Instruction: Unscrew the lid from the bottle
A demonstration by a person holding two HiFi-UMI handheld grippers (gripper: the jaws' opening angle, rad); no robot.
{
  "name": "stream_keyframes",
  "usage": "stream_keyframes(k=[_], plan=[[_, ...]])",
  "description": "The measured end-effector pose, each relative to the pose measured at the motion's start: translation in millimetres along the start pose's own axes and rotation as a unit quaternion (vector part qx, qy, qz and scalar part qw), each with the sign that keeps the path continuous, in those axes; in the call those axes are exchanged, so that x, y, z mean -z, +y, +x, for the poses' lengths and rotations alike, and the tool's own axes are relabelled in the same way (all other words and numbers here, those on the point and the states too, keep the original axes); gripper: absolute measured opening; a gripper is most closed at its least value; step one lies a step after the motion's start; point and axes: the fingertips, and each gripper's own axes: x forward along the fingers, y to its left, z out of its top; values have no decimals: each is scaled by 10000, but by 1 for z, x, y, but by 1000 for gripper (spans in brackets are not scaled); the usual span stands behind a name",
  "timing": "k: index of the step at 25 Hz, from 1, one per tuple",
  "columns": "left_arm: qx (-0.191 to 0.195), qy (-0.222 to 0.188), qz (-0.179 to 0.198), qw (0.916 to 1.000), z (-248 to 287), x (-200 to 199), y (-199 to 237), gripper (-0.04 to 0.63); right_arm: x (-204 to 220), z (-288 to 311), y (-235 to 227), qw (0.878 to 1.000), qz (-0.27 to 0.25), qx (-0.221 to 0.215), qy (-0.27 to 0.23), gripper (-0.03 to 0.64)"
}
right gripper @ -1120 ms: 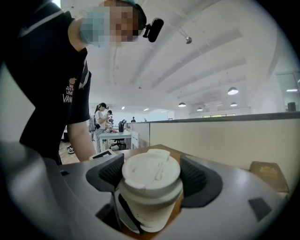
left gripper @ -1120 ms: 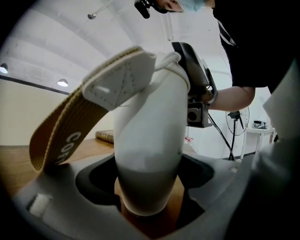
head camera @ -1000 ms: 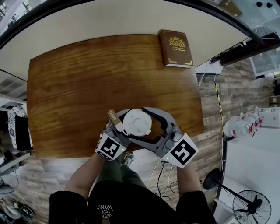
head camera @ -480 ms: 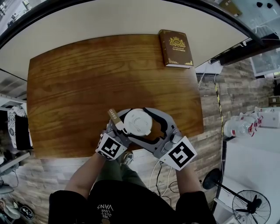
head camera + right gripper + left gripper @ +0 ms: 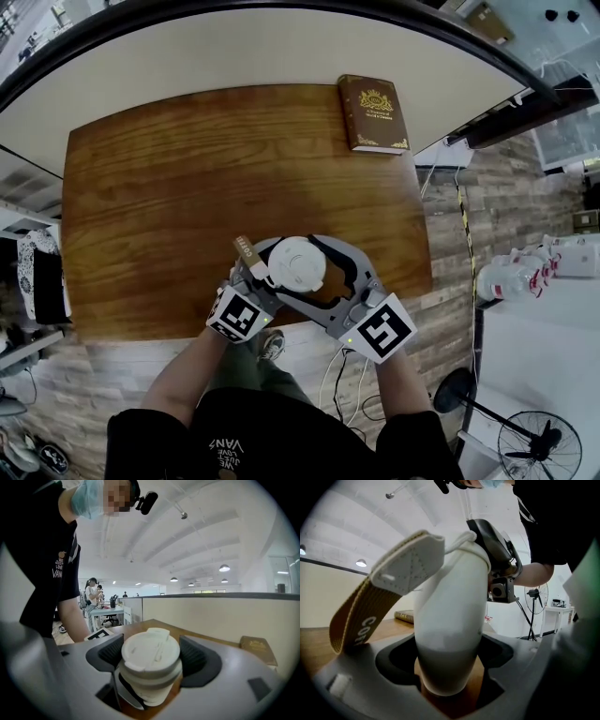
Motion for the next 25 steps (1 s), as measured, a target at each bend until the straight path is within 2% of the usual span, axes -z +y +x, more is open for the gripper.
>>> stream_keyframes(k=[7, 11, 14, 21, 25], plan=[[285, -39, 4, 9996, -2, -2, -1, 380, -6, 0, 6, 9973, -152, -693, -174, 344], [469, -29, 16, 9989, -1, -2, 0, 380, -20, -6, -6, 9941, -222, -1047, -168, 344], [529, -34, 27, 9986, -1, -1, -1, 382, -36, -10, -19, 9944, -249, -969, -331, 344], [575, 20, -71, 9983, -2, -3, 0, 382, -69, -26, -27, 9947, 113, -655, -784, 344], [443, 181, -123, 9988, -3, 1, 2, 382, -90, -47, -33, 9920, 387, -421, -1129, 344]])
